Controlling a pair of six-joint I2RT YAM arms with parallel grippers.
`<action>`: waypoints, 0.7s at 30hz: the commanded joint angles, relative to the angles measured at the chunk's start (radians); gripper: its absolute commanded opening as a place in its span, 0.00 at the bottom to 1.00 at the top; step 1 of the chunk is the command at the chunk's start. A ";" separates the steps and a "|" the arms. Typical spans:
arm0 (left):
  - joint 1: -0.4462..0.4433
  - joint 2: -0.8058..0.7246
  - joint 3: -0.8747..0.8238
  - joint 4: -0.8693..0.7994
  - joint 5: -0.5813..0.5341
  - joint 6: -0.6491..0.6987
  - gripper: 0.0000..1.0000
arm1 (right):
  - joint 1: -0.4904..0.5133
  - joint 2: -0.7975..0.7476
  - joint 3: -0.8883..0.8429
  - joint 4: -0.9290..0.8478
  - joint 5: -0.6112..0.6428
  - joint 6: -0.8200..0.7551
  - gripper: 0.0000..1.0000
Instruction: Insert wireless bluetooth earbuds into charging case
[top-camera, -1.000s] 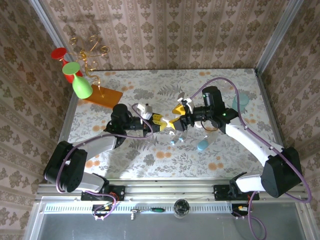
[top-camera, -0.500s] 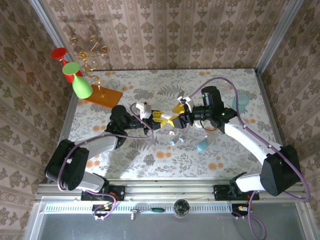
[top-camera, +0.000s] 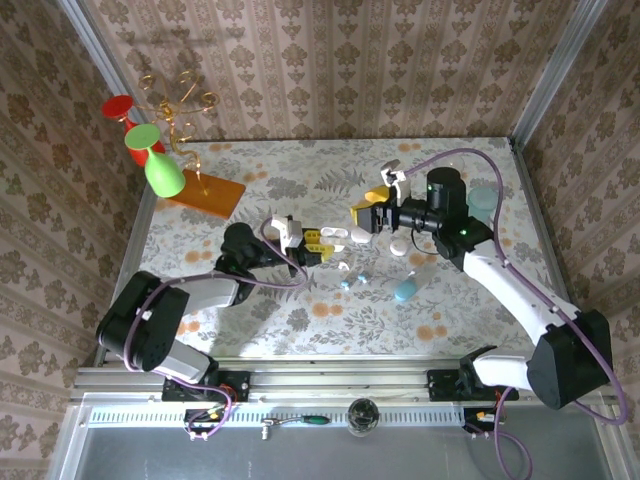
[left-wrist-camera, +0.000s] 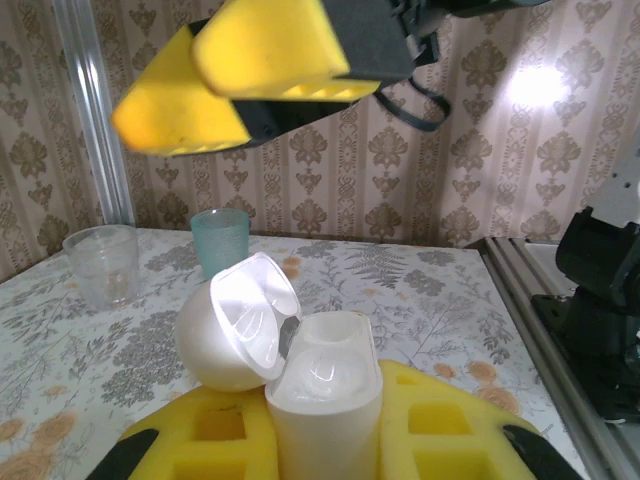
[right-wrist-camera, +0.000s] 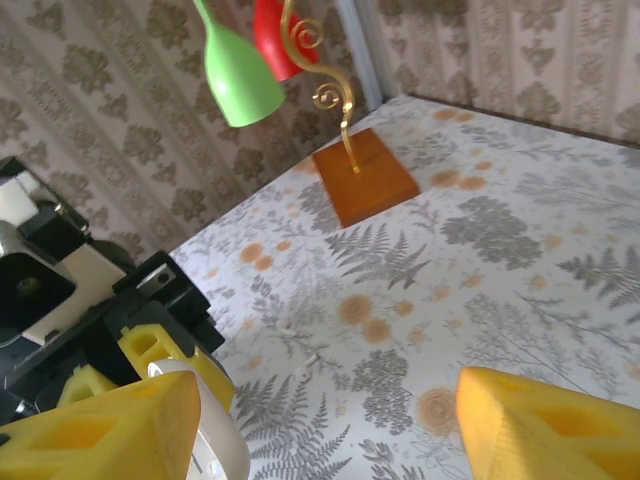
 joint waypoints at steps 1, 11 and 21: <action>0.006 0.018 -0.024 0.109 -0.049 -0.007 0.00 | -0.010 -0.040 -0.025 -0.044 0.150 0.111 0.70; 0.082 -0.065 -0.149 0.106 -0.327 -0.007 0.00 | -0.006 0.073 -0.037 -0.230 0.140 0.198 0.68; 0.254 -0.174 -0.241 0.077 -0.185 -0.083 0.00 | 0.023 0.271 0.061 -0.485 0.239 0.162 0.61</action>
